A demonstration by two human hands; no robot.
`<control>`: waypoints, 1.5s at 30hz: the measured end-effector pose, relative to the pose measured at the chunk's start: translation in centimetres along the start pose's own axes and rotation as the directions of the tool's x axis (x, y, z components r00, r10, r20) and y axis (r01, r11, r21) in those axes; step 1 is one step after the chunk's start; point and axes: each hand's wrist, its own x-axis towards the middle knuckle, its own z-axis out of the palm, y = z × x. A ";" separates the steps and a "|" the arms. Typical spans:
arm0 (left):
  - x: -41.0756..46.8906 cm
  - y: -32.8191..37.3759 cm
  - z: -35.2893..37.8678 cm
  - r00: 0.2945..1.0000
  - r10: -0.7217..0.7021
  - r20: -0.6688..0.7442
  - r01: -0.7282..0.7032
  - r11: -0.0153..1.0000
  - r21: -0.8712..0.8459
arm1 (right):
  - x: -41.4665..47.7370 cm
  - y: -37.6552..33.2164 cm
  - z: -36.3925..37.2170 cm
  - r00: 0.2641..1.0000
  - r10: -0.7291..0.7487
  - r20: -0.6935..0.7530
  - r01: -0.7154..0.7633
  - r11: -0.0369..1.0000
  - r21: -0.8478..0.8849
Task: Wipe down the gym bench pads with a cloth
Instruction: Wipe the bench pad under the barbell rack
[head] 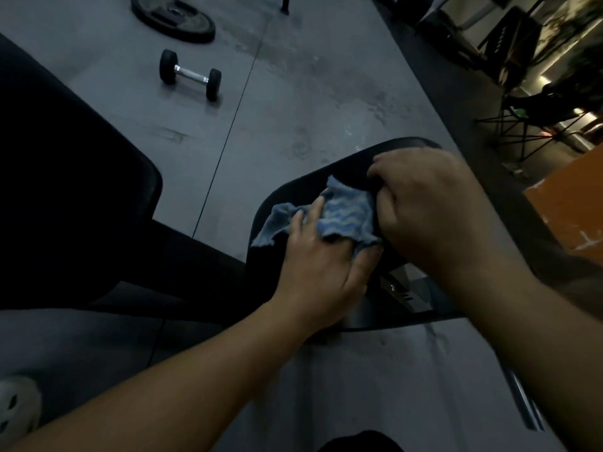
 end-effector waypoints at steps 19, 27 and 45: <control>13.6 5.0 -3.5 0.926 0.215 0.310 -0.217 0.976 -0.030 | -1.4 1.0 -0.9 0.753 0.639 -0.157 -0.501 0.712 0.491; 12.0 7.6 -4.8 0.744 0.571 0.346 -0.629 0.774 0.075 | 0.8 4.2 -3.2 0.906 0.371 0.204 -0.419 0.720 0.553; 8.4 -1.3 -0.3 0.779 -0.626 -0.041 0.437 0.588 -0.680 | 3.5 2.8 -1.2 0.715 0.585 0.383 -0.698 0.632 0.337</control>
